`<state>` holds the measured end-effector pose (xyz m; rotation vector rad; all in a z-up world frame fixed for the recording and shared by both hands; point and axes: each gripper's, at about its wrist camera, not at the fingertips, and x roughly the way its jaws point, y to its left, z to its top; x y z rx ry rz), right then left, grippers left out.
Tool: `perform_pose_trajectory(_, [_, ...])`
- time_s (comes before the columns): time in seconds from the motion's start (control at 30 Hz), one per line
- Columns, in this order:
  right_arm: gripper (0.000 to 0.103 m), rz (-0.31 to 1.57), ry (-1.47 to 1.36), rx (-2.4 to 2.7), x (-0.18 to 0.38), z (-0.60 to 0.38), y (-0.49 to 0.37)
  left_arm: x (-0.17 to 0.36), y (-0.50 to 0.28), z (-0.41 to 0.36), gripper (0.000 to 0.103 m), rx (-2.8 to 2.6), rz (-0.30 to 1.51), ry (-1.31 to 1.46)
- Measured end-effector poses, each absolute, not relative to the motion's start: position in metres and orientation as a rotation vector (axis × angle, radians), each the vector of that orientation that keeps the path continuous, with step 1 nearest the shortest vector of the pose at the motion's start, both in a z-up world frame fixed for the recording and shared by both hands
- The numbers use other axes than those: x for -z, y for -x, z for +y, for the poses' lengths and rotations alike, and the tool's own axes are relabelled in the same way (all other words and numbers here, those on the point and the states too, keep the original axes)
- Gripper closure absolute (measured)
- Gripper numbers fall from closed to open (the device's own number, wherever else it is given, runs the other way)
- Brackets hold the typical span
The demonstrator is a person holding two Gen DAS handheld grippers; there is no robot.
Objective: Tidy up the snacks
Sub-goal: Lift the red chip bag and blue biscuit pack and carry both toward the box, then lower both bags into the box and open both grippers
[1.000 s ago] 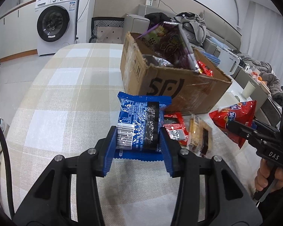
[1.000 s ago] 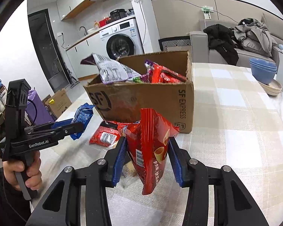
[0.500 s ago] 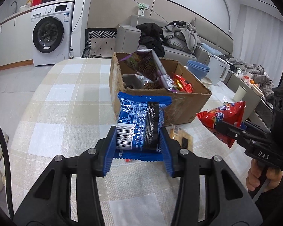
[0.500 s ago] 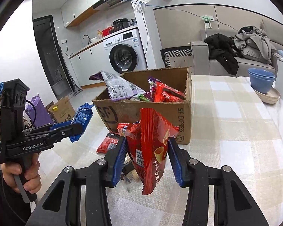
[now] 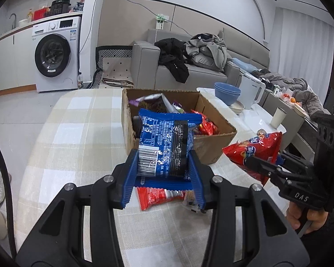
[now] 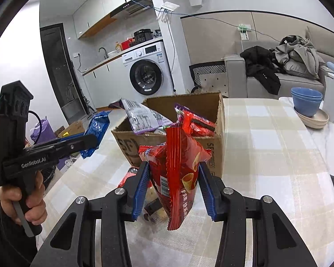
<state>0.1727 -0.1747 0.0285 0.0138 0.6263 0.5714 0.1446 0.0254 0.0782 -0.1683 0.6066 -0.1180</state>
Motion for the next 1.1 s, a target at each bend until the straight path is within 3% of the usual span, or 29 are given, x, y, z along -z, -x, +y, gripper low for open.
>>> perform_pose_trajectory(0.43, [0.058, 0.607, -0.021, -0.543, -0.055, -0.174, -0.19, -0.11, -0.17, 0.002, 0.062, 0.139, 0.603, 0.099])
perform_pose_trajectory(1.1, [0.058, 0.632, 0.022, -0.517, -0.06, -0.16, -0.215, -0.095, -0.229, -0.002, 0.062, 0.121, 0.655, 0.09])
